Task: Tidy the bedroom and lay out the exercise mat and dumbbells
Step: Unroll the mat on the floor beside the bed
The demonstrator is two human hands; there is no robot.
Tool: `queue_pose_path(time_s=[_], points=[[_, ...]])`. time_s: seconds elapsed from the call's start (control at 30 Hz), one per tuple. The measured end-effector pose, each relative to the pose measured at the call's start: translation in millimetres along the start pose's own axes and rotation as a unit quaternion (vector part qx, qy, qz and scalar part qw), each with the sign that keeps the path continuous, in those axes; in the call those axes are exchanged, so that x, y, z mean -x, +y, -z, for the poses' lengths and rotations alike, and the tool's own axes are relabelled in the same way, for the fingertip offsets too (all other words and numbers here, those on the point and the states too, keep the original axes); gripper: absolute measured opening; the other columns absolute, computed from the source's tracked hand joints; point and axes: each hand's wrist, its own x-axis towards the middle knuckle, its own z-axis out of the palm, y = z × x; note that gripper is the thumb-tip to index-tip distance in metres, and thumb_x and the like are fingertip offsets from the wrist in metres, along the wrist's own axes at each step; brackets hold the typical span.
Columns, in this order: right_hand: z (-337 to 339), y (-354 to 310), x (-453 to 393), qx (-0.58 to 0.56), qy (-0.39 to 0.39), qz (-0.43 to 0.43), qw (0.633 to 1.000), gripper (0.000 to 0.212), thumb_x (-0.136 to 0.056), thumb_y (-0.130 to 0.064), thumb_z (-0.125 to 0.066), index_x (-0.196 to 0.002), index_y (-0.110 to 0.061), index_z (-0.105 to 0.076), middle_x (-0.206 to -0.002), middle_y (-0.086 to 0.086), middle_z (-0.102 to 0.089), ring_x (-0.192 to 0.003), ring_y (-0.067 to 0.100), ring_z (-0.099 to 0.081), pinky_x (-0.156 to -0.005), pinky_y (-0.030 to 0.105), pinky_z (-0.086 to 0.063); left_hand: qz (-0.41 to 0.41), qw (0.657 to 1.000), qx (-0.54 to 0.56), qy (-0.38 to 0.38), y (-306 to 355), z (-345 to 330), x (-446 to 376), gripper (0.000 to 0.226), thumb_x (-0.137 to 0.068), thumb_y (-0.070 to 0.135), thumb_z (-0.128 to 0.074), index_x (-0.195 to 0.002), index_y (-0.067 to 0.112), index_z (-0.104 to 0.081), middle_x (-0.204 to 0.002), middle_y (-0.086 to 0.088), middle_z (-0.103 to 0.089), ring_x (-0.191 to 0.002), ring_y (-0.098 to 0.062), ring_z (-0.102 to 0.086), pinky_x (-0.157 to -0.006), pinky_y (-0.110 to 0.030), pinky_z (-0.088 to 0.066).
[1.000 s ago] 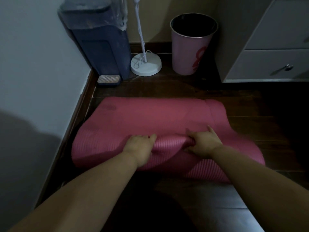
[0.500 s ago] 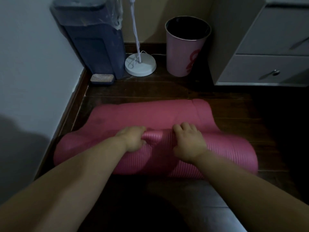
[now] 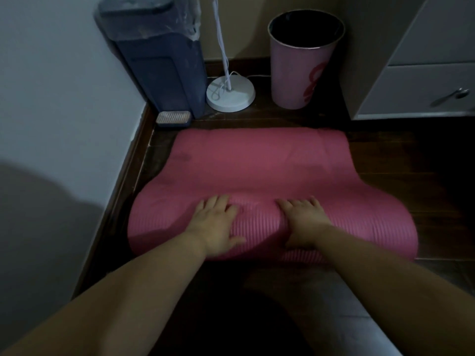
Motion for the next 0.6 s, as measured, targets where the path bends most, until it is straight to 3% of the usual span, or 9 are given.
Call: queue_pose_path(time_s=[0.1,0.17,0.3,0.43,0.5,0.6], points=[[11,5,-7,-0.028,0.003,0.005,1.0,0.098,-0.061,-0.042,-0.074,-0.146,-0.035,-0.025,-0.14,-0.002,-0.047,-0.129,0.021,-0.043,-0.116,0.047,-0.008,-0.001,0.997,-0.046,-0.062,5,-9,8,0.123,-0.063,0.073,-0.064,-0.149,0.022,0.006,-0.157,-0.011,0.007,-0.144,-0.033,0.005,-0.115,-0.054,-0.002],[19,8,-8,-0.055,0.005,0.009,0.998,0.086,-0.064,-0.037,-0.072,-0.141,-0.037,-0.035,-0.136,-0.005,-0.052,-0.127,0.019,-0.047,-0.116,0.045,-0.007,0.009,0.995,-0.079,-0.064,9,-12,8,0.126,-0.065,0.061,-0.072,-0.148,0.021,0.013,-0.157,-0.014,0.005,-0.144,-0.035,0.002,-0.115,-0.054,-0.004],[31,17,-2,-0.088,0.041,0.014,0.995,0.066,-0.069,-0.04,-0.075,-0.13,-0.029,-0.053,-0.129,-0.003,-0.059,-0.122,0.018,-0.05,-0.115,0.038,-0.018,0.014,0.992,-0.127,-0.013,18,-9,1,0.092,-0.077,0.031,-0.071,-0.145,0.012,-0.013,-0.142,-0.018,-0.034,-0.127,-0.033,-0.038,-0.106,-0.041,-0.028],[25,1,13,-0.052,0.063,-0.003,0.997,0.071,-0.075,-0.035,-0.066,-0.139,-0.024,-0.036,-0.136,0.006,-0.047,-0.124,0.028,-0.042,-0.109,0.04,-0.027,0.01,0.996,-0.089,-0.002,15,1,-9,0.055,-0.086,0.023,-0.057,-0.135,0.016,-0.032,-0.126,-0.012,-0.054,-0.112,-0.031,-0.055,-0.093,-0.038,-0.04],[19,-14,18,-0.045,0.103,-0.002,0.994,0.074,-0.073,-0.028,-0.063,-0.139,-0.022,-0.033,-0.136,0.007,-0.04,-0.122,0.03,-0.038,-0.106,0.04,-0.032,0.01,0.999,-0.051,-0.003,9,7,-14,0.05,-0.091,0.024,-0.049,-0.137,0.019,-0.033,-0.124,-0.011,-0.058,-0.11,-0.033,-0.057,-0.09,-0.037,-0.043],[8,-28,20,-0.017,0.086,-0.012,0.996,0.096,-0.068,-0.043,-0.068,-0.146,-0.021,-0.016,-0.145,0.012,-0.027,-0.132,0.034,-0.027,-0.112,0.048,-0.02,0.024,1.0,-0.005,0.008,1,13,-19,0.048,-0.09,0.029,-0.05,-0.136,0.025,-0.038,-0.125,-0.011,-0.059,-0.113,-0.034,-0.057,-0.09,-0.036,-0.045]])
